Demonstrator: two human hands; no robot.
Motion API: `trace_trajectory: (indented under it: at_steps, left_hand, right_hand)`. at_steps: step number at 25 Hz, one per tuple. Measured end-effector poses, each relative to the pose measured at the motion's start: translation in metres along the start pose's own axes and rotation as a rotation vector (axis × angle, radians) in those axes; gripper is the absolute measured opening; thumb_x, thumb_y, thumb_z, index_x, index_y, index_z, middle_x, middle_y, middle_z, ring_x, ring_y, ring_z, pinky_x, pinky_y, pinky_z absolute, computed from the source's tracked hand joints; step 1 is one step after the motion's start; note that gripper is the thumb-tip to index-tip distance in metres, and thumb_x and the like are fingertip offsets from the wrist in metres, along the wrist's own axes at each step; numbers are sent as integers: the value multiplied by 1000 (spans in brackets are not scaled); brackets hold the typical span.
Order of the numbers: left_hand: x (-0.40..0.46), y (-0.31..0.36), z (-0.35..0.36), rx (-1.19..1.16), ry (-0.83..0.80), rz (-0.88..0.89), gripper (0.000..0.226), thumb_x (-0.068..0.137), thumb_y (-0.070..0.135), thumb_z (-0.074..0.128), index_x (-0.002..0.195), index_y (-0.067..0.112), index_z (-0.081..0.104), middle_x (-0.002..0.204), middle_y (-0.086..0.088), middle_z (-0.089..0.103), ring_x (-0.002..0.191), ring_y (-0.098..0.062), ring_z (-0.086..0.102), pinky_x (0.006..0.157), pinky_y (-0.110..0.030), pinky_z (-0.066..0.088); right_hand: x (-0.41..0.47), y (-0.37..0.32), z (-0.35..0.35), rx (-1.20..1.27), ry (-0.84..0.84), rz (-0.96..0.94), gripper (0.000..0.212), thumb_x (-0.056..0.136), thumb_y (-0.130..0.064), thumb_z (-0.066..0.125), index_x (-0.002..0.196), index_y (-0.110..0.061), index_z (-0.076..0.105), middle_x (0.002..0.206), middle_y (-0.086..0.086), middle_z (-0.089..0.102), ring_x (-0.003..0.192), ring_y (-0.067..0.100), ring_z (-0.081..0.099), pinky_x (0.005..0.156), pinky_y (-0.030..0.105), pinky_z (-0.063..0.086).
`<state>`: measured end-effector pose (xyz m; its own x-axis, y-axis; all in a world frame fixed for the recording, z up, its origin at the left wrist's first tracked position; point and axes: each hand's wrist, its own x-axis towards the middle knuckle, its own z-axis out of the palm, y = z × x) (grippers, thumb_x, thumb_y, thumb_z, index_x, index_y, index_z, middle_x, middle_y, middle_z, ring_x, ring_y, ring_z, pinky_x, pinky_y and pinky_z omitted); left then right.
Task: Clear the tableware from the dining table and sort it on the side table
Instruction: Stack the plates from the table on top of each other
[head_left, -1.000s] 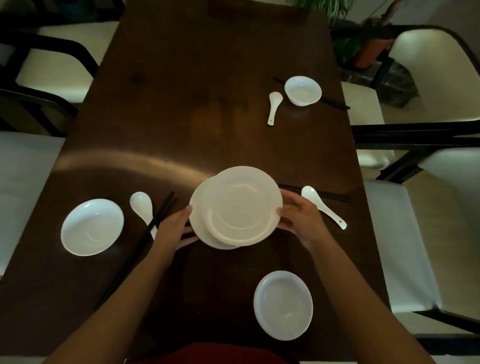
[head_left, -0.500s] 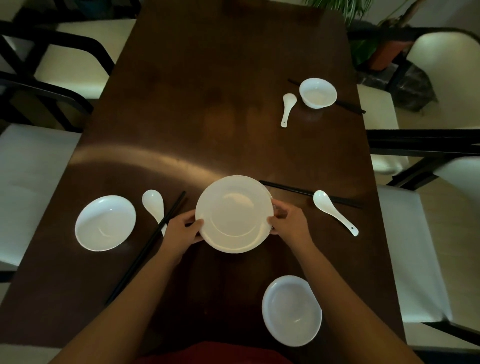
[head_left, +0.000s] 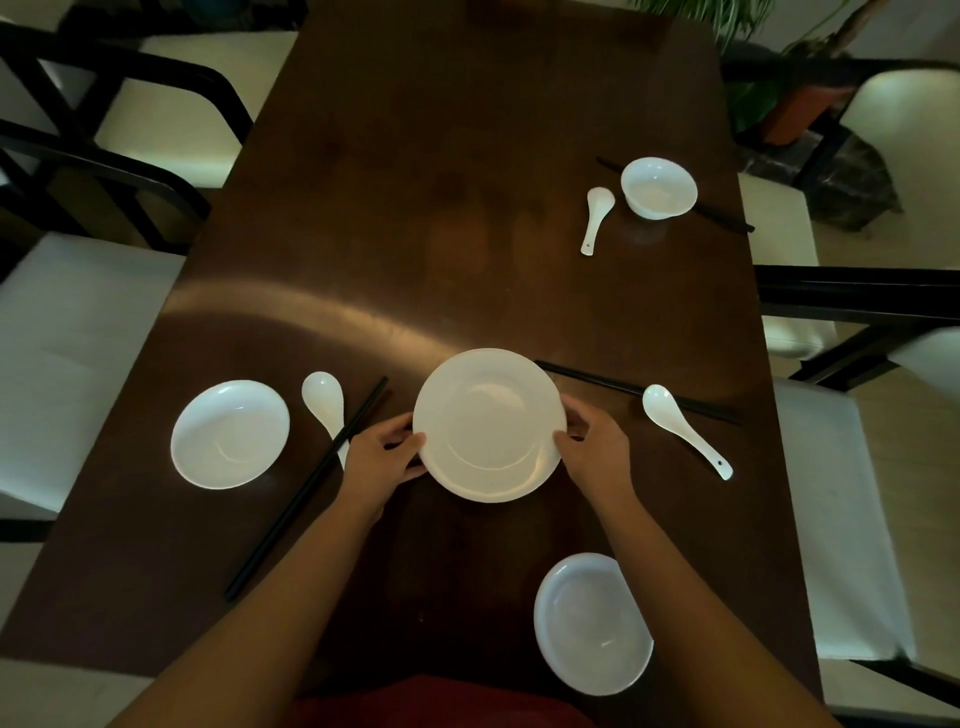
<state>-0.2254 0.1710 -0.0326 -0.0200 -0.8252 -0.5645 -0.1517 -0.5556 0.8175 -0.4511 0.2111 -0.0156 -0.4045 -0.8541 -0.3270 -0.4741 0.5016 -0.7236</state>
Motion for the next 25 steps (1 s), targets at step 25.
trace_trajectory:
  at_steps: [25]
  left_hand:
    - [-31,-8,-241,1293,87,955,42,58,6,84,98,7,72,100,-13,73,96,-29,68,88,-55,48]
  right_hand:
    - [-79,-145,182,-743,-262,-1073,51,57,-19,88,105,-18,71,113,3,70,108,21,64,87,35,52]
